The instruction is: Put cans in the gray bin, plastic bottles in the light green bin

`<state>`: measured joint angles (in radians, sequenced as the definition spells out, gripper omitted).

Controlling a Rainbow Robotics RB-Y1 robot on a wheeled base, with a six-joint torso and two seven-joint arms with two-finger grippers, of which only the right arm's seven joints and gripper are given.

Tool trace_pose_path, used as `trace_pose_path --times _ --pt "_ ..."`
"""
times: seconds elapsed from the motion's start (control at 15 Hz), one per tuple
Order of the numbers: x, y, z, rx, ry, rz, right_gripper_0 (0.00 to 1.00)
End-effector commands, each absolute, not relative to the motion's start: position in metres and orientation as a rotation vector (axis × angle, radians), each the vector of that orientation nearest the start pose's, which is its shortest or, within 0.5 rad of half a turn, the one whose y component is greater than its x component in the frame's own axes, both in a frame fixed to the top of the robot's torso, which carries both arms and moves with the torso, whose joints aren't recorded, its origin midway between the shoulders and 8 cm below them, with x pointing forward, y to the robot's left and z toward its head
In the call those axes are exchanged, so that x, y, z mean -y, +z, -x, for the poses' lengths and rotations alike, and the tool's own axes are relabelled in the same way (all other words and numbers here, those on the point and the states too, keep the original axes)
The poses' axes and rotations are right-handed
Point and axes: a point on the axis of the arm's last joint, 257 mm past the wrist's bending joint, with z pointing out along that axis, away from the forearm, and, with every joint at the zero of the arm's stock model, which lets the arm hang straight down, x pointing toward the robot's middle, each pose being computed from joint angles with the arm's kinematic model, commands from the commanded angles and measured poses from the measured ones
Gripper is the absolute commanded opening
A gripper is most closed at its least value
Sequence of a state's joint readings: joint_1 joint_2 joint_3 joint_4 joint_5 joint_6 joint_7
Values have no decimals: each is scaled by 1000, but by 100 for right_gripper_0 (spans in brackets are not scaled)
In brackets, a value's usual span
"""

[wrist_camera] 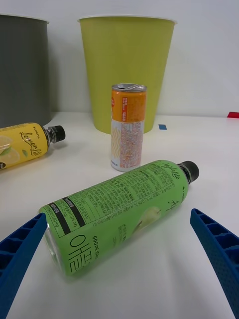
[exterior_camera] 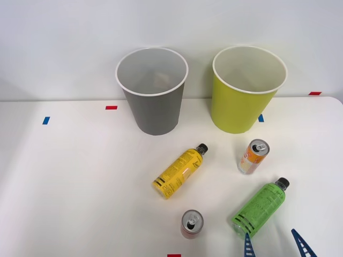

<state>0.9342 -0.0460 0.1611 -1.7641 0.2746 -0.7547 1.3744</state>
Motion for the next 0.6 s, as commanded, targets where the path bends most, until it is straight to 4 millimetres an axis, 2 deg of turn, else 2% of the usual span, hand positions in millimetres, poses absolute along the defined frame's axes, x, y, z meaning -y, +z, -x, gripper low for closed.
trace_pose_path --times 0.07,0.6 --pt "220 -296 -239 -1530 -3 74 100" --pt "220 -296 -239 -1530 -3 74 100"
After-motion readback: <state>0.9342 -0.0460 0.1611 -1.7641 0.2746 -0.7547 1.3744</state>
